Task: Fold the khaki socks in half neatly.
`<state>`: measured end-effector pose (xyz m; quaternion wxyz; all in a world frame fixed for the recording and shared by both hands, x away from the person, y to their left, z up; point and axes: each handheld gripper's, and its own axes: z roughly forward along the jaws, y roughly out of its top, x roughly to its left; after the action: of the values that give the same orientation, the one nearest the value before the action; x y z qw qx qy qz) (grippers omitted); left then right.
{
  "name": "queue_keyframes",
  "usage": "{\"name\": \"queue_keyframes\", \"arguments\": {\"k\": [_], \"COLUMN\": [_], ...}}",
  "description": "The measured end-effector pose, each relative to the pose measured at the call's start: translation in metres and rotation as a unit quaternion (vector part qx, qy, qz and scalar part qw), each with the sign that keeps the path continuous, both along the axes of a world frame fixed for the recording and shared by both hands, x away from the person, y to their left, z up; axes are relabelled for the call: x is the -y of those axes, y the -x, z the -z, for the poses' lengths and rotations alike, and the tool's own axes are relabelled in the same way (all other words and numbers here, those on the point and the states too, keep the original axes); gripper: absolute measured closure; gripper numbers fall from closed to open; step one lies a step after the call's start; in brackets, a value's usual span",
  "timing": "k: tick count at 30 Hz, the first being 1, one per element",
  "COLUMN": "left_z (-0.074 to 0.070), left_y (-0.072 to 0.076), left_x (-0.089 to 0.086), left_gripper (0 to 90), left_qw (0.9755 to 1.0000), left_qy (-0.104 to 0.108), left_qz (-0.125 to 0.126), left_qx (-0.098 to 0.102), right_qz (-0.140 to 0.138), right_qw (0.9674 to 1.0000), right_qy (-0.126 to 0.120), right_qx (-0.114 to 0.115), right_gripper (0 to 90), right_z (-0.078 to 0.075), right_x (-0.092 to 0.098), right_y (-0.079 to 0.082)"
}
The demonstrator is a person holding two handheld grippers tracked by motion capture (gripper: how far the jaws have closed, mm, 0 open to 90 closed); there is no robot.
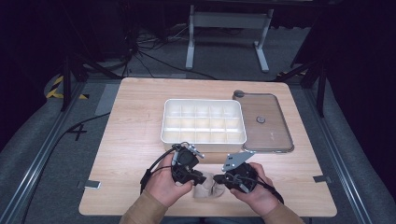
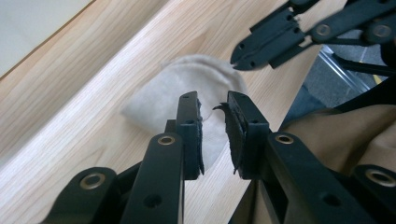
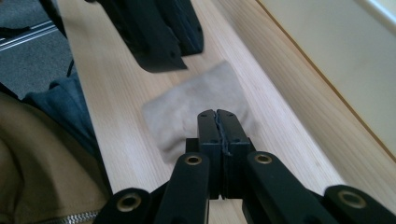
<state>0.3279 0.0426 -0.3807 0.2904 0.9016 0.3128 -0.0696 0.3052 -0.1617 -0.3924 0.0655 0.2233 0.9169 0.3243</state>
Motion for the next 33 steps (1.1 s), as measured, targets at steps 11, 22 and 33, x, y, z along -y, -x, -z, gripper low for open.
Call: {"name": "queue_keyframes", "arguments": {"k": [11, 22, 33], "left_z": [0.005, 0.011, 0.012], "left_y": [0.001, -0.002, -0.004], "left_x": [-0.006, 0.0, 0.001], "left_gripper": [80.2, 79.8, 80.1], "left_qw": [0.9998, 0.9993, 0.9993], "left_qy": [-0.013, -0.029, -0.03], "left_qz": [-0.006, 0.01, 0.011], "left_qx": [-0.012, -0.022, -0.021], "right_qz": [-0.021, -0.011, 0.0], "right_qw": [0.9995, 0.9991, 0.9979], "right_qy": [0.017, 0.029, 0.05], "right_qx": [-0.013, -0.029, -0.04], "right_gripper": [89.8, 89.7, 89.8], "right_z": [0.011, 0.015, 0.023], "right_x": [-0.02, -0.009, -0.004], "right_y": [-0.002, -0.001, -0.003]}}
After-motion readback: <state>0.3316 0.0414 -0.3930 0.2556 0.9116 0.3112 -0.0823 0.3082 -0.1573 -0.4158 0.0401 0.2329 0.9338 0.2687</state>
